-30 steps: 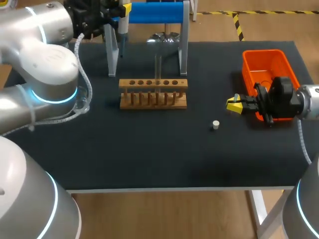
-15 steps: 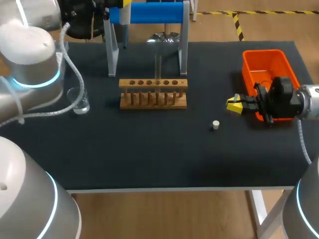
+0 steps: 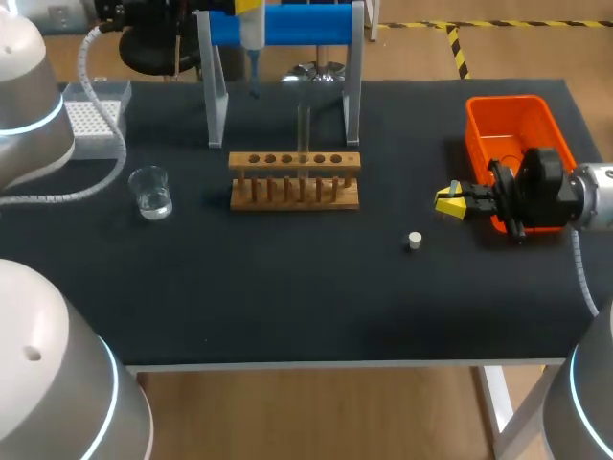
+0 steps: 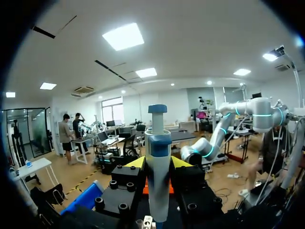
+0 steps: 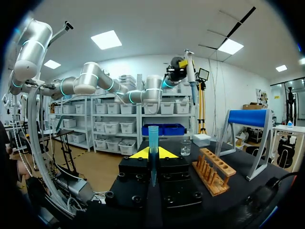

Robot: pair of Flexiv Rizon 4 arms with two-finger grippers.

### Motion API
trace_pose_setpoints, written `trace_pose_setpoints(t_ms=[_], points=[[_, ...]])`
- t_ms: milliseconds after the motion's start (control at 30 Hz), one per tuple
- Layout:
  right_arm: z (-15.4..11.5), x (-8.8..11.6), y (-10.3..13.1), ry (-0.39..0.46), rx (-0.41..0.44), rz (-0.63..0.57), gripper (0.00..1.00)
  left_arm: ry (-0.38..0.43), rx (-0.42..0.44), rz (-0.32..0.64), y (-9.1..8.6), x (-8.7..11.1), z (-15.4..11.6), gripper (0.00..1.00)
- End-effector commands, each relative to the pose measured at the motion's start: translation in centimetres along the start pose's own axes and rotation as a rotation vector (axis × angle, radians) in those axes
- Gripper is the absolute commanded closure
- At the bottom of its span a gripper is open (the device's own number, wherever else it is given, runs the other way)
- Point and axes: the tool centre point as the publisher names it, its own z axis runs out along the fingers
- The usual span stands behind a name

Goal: Invert the test tube, pick up the pipette, mount the tip to pipette, aspirate from beaker and dispense into the tube, eject the tip, return the pipette, and cap with the stopper.

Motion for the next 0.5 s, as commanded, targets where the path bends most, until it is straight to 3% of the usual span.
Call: trace_pose_setpoints(t_ms=[33,267,500], points=[[-0.1,0.1,0.0,0.0,0.001,-0.001,1.0,0.012,-0.005,0.011,-0.3,1.1,1.6,1.0],[-0.1,0.1,0.0,0.0,0.001,-0.001,1.0,0.049,0.007,0.019,-1.1,3.3,3.1,1.0],[-0.1,0.1,0.0,0.0,0.001,-0.001,1.0,0.049,0.007,0.019,-1.1,3.3,3.1,1.0]])
